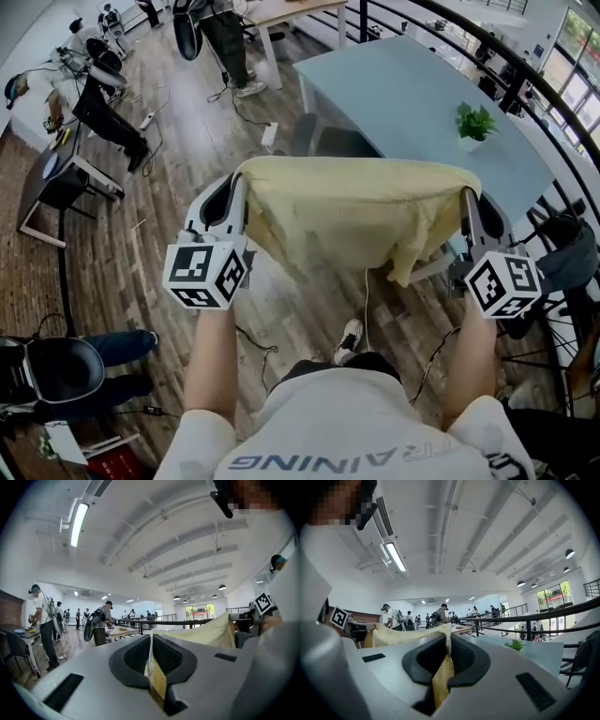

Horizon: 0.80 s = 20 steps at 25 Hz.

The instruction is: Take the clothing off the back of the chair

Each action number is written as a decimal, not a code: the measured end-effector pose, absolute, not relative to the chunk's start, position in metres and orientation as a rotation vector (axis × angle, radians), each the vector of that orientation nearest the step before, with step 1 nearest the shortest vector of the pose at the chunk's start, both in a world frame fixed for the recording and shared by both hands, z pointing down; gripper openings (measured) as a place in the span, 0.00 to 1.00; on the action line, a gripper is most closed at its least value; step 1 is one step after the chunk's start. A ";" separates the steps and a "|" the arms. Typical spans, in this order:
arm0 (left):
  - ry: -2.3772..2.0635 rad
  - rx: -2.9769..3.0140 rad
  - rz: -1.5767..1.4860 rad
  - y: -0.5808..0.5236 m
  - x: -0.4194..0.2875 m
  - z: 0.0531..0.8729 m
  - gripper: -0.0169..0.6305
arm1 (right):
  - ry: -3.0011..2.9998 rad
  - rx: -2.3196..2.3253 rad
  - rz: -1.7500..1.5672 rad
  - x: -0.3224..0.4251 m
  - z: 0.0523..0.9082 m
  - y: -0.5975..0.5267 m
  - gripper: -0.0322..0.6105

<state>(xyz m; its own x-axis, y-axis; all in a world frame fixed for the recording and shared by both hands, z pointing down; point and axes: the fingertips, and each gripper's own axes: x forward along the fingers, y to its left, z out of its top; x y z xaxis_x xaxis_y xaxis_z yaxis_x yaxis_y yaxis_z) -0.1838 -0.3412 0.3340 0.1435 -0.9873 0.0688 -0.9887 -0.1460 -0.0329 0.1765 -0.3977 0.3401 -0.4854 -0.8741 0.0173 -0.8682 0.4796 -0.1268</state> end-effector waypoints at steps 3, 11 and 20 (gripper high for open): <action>-2.036 2.373 0.089 -0.317 -0.186 0.334 0.10 | 2.651 -1.579 -0.169 0.174 0.340 -0.372 0.10; -1.991 2.409 0.088 -0.253 -0.180 0.335 0.10 | 2.644 -1.632 -0.167 0.179 0.340 -0.305 0.10; -1.961 2.409 0.084 -0.190 -0.164 0.346 0.10 | 2.664 -1.655 -0.167 0.190 0.348 -0.244 0.10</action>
<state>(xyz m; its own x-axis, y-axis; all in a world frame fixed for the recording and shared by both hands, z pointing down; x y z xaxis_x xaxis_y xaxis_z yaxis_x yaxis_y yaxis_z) -0.1639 -0.1901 0.3460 0.2023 -0.9773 0.0634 -0.9791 -0.2032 -0.0075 0.1900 -0.2437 0.3485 -0.4448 -0.8939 0.0554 -0.8938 0.4392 -0.0906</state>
